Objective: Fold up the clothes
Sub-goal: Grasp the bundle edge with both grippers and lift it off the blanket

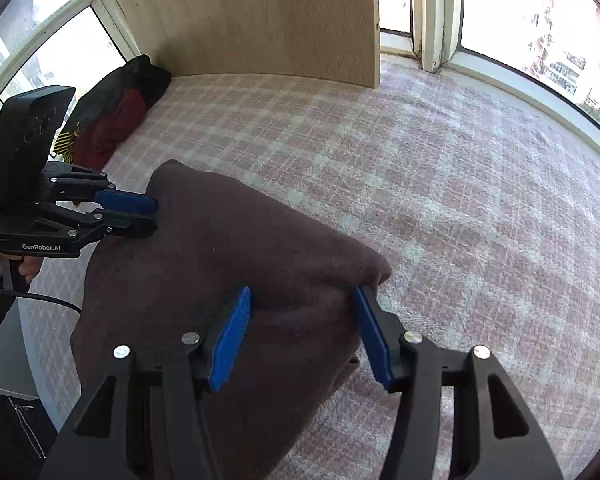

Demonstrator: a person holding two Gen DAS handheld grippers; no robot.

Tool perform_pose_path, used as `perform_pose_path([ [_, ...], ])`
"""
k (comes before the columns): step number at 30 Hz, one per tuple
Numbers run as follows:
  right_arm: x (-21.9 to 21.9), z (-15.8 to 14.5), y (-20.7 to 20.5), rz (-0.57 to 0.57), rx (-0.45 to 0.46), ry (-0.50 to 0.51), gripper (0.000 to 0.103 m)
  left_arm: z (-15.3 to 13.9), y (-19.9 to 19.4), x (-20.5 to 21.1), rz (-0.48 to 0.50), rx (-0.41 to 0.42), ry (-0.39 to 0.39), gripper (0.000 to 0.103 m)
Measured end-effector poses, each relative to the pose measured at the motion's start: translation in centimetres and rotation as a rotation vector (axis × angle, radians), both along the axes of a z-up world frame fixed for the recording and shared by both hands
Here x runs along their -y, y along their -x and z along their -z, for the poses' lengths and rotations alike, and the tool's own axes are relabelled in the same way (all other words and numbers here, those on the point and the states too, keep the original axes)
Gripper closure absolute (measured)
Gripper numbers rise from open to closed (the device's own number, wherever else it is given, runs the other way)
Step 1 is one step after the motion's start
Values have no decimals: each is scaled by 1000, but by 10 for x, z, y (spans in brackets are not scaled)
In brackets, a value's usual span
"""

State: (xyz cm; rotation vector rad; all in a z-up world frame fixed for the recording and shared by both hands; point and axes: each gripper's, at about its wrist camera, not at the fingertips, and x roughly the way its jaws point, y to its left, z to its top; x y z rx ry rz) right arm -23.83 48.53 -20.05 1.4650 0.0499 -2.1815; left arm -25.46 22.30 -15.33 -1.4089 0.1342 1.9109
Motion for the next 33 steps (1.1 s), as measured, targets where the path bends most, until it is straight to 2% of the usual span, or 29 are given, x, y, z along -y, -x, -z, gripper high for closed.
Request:
perform_pose_path([
  [1, -7, 8, 4, 20, 26, 26, 35, 0, 3, 5, -8, 23, -22, 80],
  [2, -10, 4, 4, 24, 37, 24, 35, -5, 4, 11, -13, 37, -22, 84],
  [4, -17, -11, -2, 40, 32, 16, 35, -20, 3, 26, -41, 37, -15, 83],
  [6, -31, -33, -19, 54, -13, 74, 34, -32, 0, 46, -60, 58, -52, 65],
  [8, -52, -43, -32, 94, 17, 134, 33, -35, -1, 64, -85, 115, -98, 54],
  [10, -70, -36, -35, 144, 81, 190, 33, -28, 4, 74, -115, 202, -147, 53],
  [11, -79, -31, -34, 168, 112, 217, 33, -23, 9, 74, -132, 227, -150, 53],
  [14, -87, -18, -24, 205, 158, 204, 33, -10, 24, 66, -156, 270, -133, 53],
  [23, -52, -3, 17, 92, 185, 213, 33, 12, 57, 17, -86, 316, -58, 47],
  [25, -46, 5, 20, 64, 210, 215, 33, 17, 59, 15, -77, 335, -64, 47],
  [27, -45, 9, 19, 49, 233, 230, 33, 18, 59, 13, -64, 347, -80, 40],
  [33, -29, 12, 17, -20, 253, 254, 32, 17, 52, -3, 5, 329, -74, 40],
])
